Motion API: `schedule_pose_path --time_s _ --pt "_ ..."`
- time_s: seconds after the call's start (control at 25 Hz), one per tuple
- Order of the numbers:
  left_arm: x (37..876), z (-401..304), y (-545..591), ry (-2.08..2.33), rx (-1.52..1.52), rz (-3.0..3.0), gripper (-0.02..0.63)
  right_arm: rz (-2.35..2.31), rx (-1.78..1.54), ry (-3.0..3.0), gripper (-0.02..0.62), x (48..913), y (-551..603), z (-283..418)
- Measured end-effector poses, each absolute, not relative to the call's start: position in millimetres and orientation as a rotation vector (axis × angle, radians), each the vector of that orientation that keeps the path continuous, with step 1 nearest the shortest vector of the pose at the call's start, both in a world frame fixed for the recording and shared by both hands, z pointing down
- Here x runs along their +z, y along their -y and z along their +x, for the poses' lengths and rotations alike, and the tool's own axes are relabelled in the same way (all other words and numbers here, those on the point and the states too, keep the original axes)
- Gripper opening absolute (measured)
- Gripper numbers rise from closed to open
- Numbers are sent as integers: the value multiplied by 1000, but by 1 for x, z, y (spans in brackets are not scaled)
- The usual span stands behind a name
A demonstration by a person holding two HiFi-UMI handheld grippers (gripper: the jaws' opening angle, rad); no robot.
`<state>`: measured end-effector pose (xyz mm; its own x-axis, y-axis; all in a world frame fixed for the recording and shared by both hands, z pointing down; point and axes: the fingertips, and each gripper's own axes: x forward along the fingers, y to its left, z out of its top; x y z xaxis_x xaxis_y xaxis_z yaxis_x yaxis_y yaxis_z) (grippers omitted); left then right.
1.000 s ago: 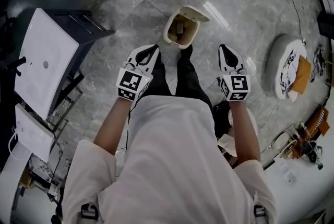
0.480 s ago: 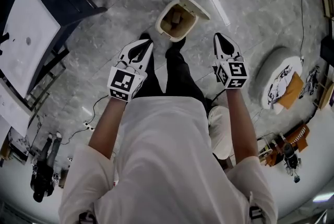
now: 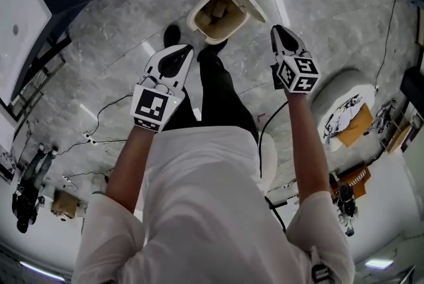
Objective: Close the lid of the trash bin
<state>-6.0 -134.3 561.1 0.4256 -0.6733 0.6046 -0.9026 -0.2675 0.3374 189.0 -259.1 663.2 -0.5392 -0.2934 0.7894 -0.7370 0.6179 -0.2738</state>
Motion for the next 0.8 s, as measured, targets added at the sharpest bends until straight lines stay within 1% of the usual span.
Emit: schedule_pose_path --time_s 0.24,0.28,0.4,0.52,0.6,0.8 --pt "580 5 128 1352 454 1981 18 767 885 2067 35 710 271 194" --pt "583 6 126 1356 453 1972 18 755 900 2060 42 717 271 194" --pt "591 10 125 1367 450 1951 18 737 940 2042 87 737 276 193" --pt "598 15 124 1372 441 1934 18 731 990 2024 91 754 281 192" --pt "602 19 124 1371 435 1926 18 718 1062 2001 101 765 282 191" --pt "614 26 122 1361 436 1919 18 725 1263 1949 104 783 286 187"
